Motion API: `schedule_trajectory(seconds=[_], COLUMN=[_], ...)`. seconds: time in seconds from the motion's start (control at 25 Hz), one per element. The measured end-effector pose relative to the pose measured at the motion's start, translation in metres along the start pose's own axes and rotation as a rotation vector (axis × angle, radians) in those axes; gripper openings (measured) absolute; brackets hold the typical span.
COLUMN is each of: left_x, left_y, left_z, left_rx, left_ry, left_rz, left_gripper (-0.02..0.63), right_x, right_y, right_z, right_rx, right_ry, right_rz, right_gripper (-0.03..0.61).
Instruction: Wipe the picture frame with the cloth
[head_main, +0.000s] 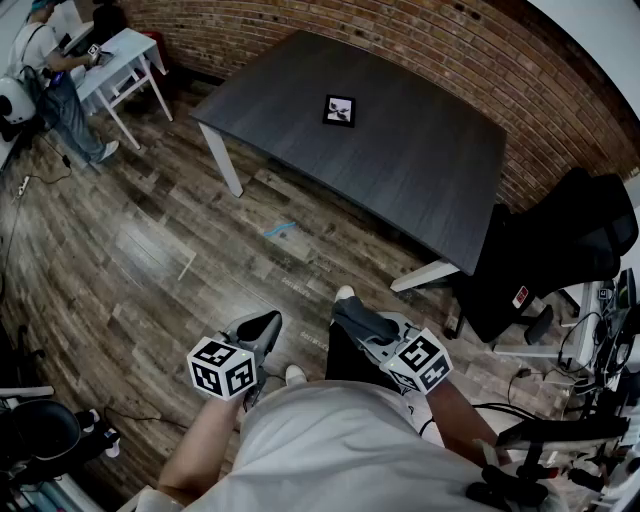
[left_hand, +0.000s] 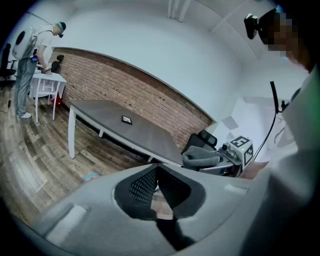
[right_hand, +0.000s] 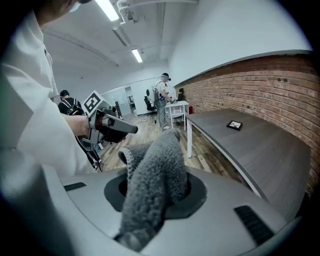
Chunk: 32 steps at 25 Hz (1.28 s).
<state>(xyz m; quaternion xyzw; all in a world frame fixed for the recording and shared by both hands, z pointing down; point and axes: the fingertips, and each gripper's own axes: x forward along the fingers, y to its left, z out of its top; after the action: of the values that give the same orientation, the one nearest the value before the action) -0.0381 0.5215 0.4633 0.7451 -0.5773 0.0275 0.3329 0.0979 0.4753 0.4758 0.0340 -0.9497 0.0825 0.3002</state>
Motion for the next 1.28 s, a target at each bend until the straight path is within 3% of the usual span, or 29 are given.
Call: schedule_trajectory(seconds=[0.28,0.44,0.68,0.92,1.12,1.28], left_x=[0.099,0.167,0.277,0.361,0.429,0.489], left_y=[0.034,0.052,0.088,0.143,0.21,0.256], left_z=[0.083,0.138,0.21,0.262,0.3,0.322], left_rx=[0.019,0.036,0.036,0.017,0.007,-0.021], left_ry=[-0.002,0.019,0.022,0.06,0.104,0.187], left_rz=[0.015,0.041,0.093,0.115,0.116,0.087], left_gripper=[0.012,0.014,0.023,0.081,0.102,0.118], right_x=[0.034,0.048,0.052,0.062,0.079,0.091], right_y=[-0.136,-0.21,-0.32,-0.395,-0.443,-0.477], right_z=[0.05,0.083,0.092,0.098,0.121,0.136], right_rx=[-0.017,-0.033,-0.042,0.038,0.106,0.224], right_ry=[-0.027,-0.041,-0.012,-0.008,-0.019,-0.029], right_rz=[-0.003,0.053,0.064,-0.017,-0.154,-0.269], right_gripper=[0.081,0.081,0.083,0.086,0.087,0.091])
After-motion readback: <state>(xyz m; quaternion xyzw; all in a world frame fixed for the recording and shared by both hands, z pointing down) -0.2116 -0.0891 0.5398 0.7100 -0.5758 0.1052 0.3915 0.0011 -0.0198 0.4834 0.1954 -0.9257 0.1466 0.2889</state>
